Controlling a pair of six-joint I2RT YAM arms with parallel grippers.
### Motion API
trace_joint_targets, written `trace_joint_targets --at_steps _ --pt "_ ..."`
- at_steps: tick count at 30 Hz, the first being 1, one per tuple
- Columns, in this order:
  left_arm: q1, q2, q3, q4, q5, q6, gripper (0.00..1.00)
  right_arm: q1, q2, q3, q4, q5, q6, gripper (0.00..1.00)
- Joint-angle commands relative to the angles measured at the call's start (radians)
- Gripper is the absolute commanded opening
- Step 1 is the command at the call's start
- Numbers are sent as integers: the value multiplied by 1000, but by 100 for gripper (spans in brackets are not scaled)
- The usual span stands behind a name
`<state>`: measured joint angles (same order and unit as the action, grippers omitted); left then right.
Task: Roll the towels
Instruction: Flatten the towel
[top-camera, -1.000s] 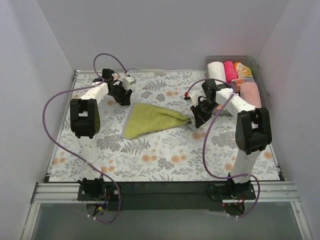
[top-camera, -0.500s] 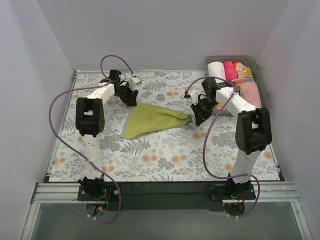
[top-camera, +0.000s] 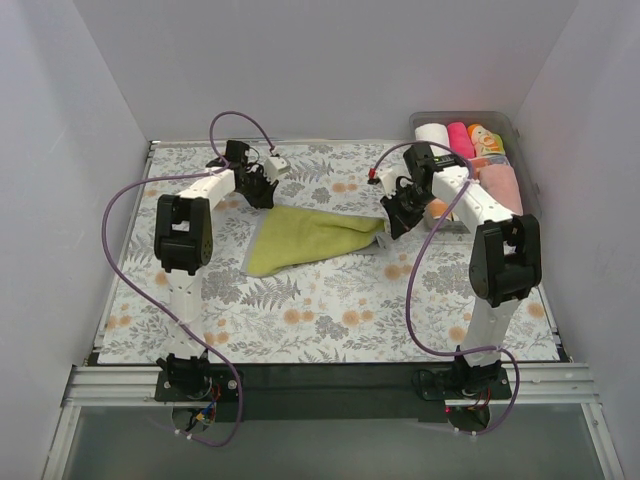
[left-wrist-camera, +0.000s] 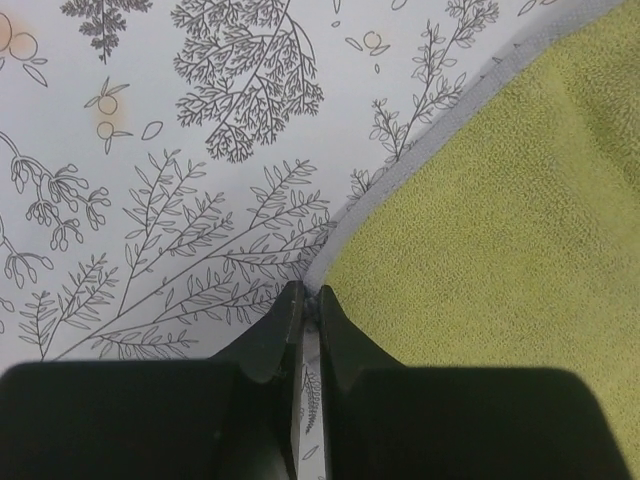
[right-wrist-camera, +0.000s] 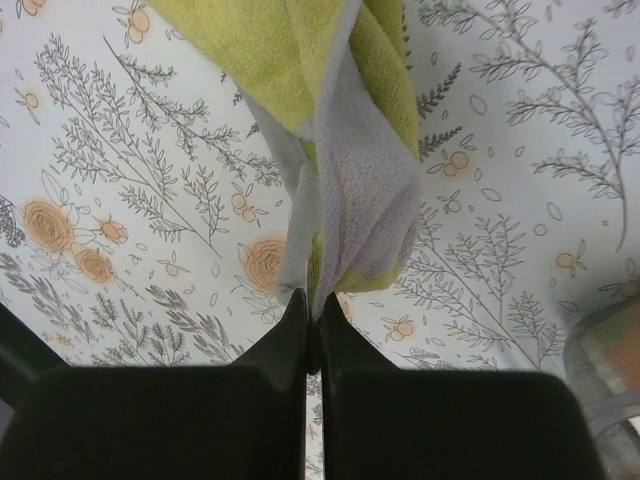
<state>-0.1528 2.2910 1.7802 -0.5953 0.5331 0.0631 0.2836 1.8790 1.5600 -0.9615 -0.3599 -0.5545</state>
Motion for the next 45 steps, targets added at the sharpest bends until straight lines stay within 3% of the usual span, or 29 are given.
trace_joint_targets --at_steps 1,8,15,24,30,32,36,39,45 --pt "16 -125 -47 -35 -24 -8 0 -4 2 75 -2 16 -1 1" --pt "99 -330 -97 -87 97 15 0 -8 -82 109 -6 45 -1 1" --pt "122 -637 -367 -135 199 191 0 -8 -268 -31 -34 47 -45 1" --pt "134 -964 -533 -196 249 162 0 23 -380 8 -163 30 -93 1" --pt "134 -885 -500 -172 130 110 0 31 -195 78 -172 35 -166 1" --pt "136 -828 -466 -155 62 77 0 31 -71 191 -177 47 -185 1" --pt "144 -726 -341 -150 73 63 0 28 100 455 -210 53 -216 1" --pt "145 -725 -314 -126 79 63 0 28 135 555 -230 41 -219 1" --pt "145 -755 -297 -121 82 26 0 26 31 454 -230 44 -220 1"
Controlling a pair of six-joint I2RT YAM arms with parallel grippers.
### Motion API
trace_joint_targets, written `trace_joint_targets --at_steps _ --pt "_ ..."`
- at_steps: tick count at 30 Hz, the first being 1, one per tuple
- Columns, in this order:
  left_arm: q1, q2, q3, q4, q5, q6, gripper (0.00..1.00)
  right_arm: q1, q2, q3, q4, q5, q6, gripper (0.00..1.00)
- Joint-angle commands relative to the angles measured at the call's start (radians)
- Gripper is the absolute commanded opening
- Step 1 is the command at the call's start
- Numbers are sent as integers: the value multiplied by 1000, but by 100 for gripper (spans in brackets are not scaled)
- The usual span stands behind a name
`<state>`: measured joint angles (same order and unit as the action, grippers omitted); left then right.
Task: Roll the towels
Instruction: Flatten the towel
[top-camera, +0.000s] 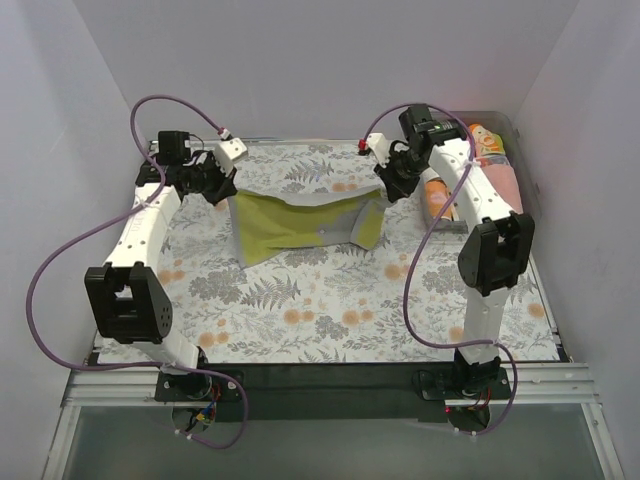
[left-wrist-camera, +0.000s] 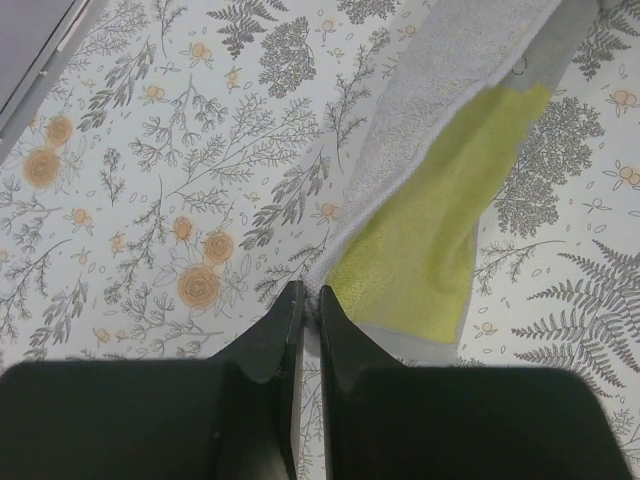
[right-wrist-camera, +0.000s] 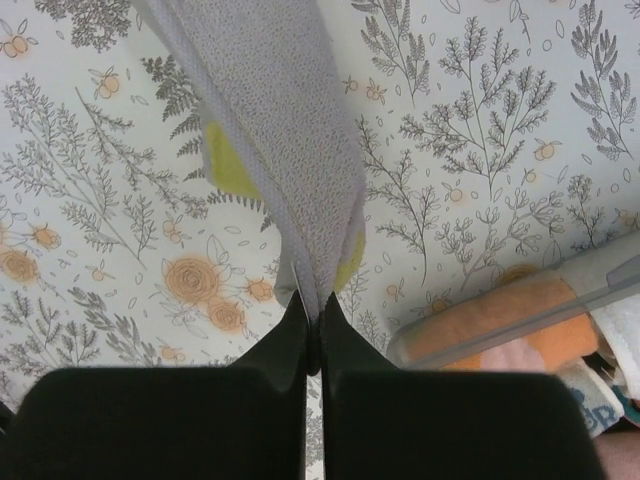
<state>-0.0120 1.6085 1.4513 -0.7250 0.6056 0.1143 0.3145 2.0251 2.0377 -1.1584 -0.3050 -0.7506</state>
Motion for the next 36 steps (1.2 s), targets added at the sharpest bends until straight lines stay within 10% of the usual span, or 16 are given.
trace_joint_targets --at_steps 1,16,27,36 --pt "4 -87 27 -16 17 -22 0 -3 -140 -46 -35 -16 -24 1" --pt "4 -522 -103 -287 25 -34 0 90 -586 -484 -84 -48 -42 1" --pt "6 -198 -129 -24 -180 -104 0 97 -111 -136 -99 -42 -124 2" --pt "56 241 104 93 -277 -145 17 74 275 260 -96 138 -27 65"
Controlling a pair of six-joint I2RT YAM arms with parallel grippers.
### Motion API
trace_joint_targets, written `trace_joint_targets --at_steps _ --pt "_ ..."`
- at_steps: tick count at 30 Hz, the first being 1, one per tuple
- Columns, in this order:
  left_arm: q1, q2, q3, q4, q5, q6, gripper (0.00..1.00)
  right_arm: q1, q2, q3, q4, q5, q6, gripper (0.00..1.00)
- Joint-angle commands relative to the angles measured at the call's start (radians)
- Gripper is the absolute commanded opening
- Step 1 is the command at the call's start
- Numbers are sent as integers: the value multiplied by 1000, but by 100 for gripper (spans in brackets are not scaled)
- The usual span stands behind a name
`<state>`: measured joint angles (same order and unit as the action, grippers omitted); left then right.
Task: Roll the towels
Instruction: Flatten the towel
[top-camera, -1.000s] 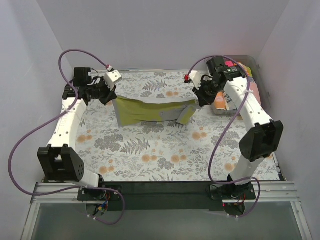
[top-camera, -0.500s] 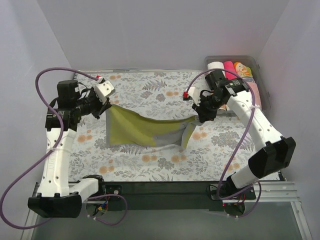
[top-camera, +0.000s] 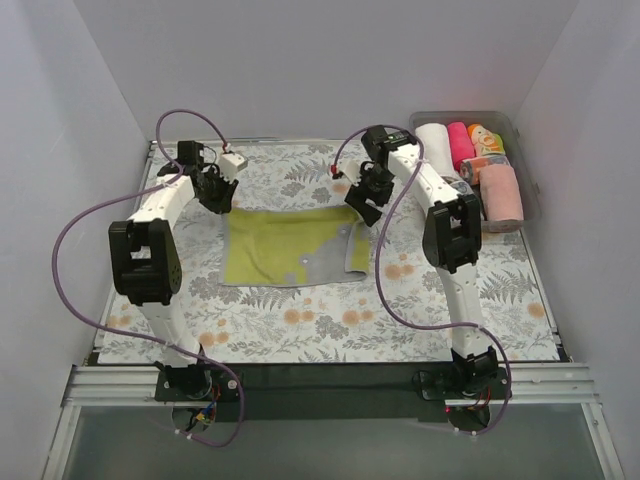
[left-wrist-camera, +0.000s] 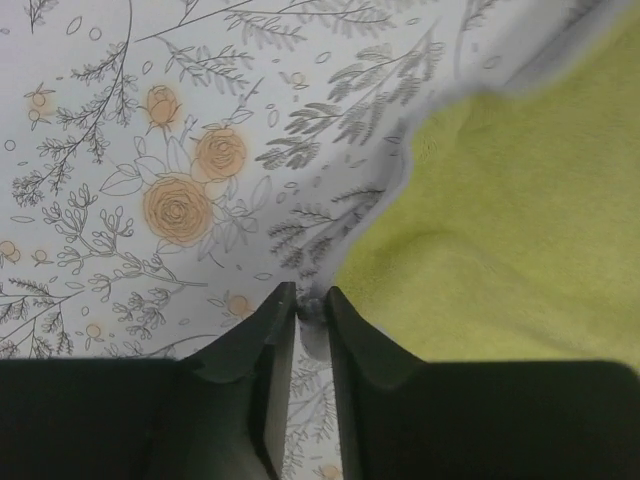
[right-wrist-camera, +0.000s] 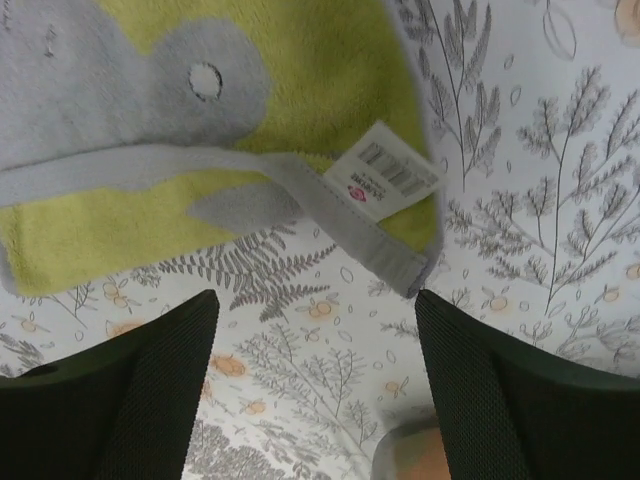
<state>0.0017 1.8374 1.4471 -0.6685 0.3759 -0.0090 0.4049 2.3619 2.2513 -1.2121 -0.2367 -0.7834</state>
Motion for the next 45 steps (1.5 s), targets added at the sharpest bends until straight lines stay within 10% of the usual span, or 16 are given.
trace_joint_targets --at_steps 1,9,15,21,45 --pt "49 38 122 12 -40 -25 21 -29 -110 12 -32 74 6 73" --pt "57 -95 -11 -29 68 -28 53 -52 -305 -240 8 -160 85 63" --pt "55 -148 -152 -88 227 -17 41 31 -257 -257 74 -181 185 45" --pt "55 -141 -234 -111 227 -22 41 130 -145 -190 100 -115 219 46" --pt "64 39 -301 -77 18 -92 14 219 -449 -817 352 292 78 46"
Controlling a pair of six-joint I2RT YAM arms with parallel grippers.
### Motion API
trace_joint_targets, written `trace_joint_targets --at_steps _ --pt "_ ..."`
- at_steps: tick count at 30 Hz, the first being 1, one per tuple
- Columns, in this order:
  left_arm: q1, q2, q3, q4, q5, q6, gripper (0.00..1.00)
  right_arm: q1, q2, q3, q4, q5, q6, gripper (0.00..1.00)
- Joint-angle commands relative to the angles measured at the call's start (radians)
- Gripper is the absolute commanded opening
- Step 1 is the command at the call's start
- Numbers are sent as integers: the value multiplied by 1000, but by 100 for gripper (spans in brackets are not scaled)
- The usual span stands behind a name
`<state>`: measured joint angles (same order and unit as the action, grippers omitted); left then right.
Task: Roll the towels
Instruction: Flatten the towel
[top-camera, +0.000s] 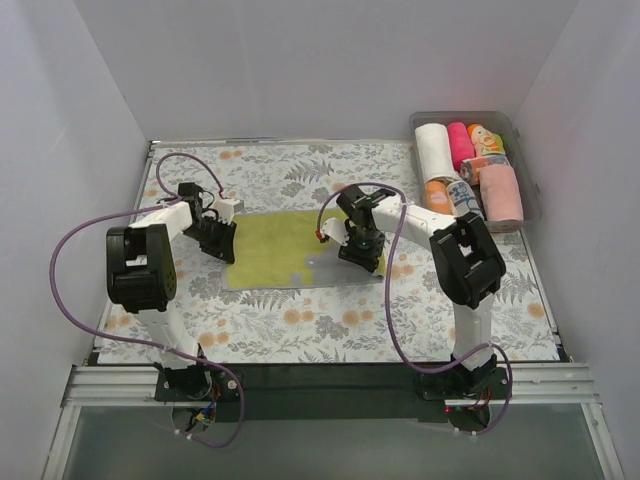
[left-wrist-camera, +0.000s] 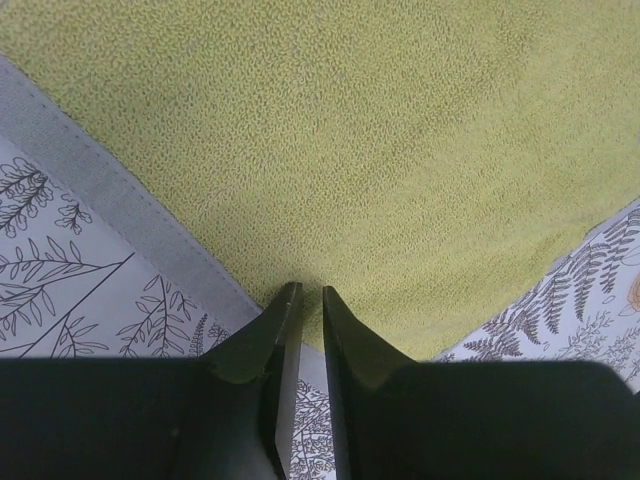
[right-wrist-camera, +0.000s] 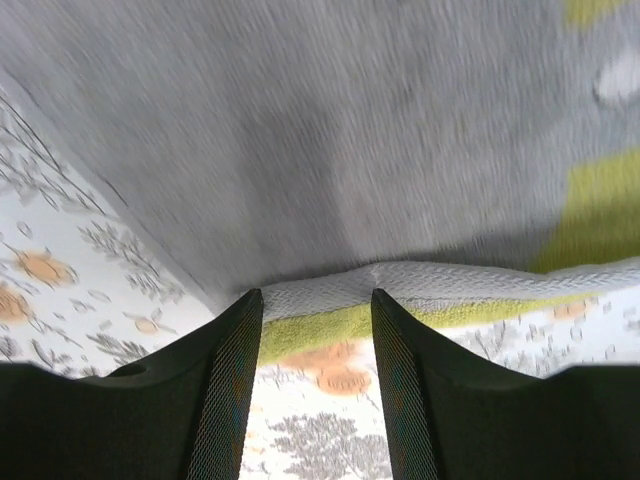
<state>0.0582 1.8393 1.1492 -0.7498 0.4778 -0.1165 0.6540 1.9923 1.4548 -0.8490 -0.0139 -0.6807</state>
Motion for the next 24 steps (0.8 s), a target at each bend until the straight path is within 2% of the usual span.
trace_joint_targets --at_steps 1,6,11,14,17,18,19,21,24 --pt "8 37 -3 9 -94 17 13 -34 -85 -25 -13 74 -26 45" --pt "26 60 20 0 -149 40 8 -100 -110 -80 -42 107 -33 44" --pt "69 63 69 -28 -159 81 7 -192 -145 -168 -45 152 -77 42" --pt "72 55 90 -46 -160 112 8 -212 -155 -140 -65 140 -68 41" --pt "72 35 112 -59 -134 149 13 -212 -153 -21 -129 22 -22 42" --pt "74 28 119 -69 -83 158 16 -212 -145 13 -149 -59 -10 42" --pt "74 2 127 -75 -56 169 23 -212 -142 77 -169 -101 1 42" --pt "72 -32 136 -100 -1 192 29 -208 -150 108 -196 -214 23 43" --pt "74 -106 127 -131 54 224 31 -195 -147 111 -193 -319 64 42"
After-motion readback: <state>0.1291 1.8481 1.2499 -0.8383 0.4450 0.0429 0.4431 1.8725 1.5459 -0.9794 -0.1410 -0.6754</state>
